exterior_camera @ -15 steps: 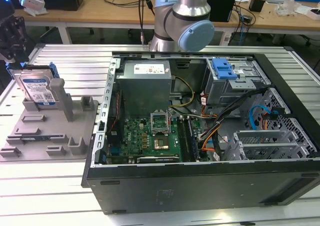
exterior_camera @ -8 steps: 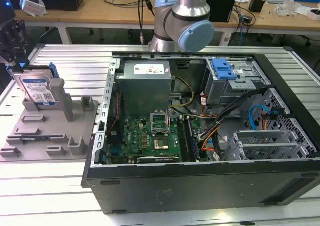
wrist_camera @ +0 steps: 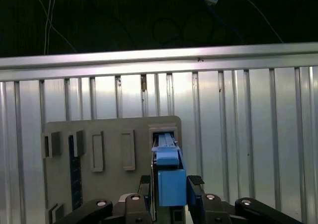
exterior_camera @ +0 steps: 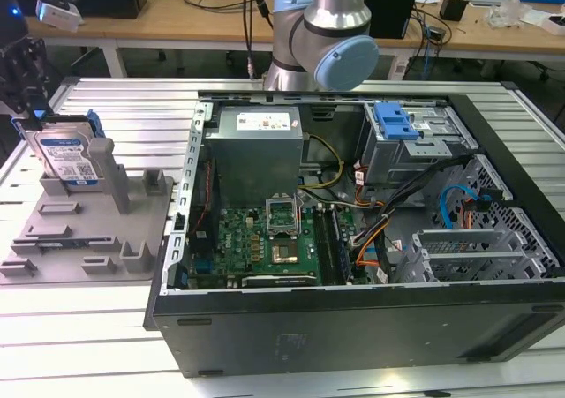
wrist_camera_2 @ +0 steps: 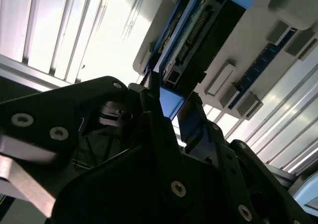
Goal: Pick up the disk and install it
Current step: 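Pick up the disk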
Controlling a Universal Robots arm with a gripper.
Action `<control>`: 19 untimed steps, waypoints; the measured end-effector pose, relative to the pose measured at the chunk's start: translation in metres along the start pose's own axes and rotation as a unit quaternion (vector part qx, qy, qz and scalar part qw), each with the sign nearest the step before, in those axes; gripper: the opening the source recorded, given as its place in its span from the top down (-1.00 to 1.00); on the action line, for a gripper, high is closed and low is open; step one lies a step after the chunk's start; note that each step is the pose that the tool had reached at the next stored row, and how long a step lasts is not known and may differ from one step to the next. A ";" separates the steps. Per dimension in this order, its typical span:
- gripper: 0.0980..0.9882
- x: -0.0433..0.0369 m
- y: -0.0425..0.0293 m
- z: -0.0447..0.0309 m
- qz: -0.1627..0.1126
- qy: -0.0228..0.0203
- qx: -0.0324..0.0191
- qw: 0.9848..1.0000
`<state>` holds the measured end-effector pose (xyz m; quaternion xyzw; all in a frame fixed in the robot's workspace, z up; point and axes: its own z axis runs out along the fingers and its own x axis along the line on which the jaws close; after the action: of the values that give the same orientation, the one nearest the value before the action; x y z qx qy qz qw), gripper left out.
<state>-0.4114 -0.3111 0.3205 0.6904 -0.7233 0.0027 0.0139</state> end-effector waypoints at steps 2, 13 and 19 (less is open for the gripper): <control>0.28 0.0000 0.0000 0.0009 0.000 0.000 0.000 1.000; 0.28 -0.0005 0.0024 0.0075 0.000 0.000 0.003 1.000; 0.28 -0.0010 0.0026 0.0119 0.000 0.000 0.004 1.000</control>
<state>-0.4141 -0.3103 0.3087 0.6903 -0.7234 0.0057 0.0108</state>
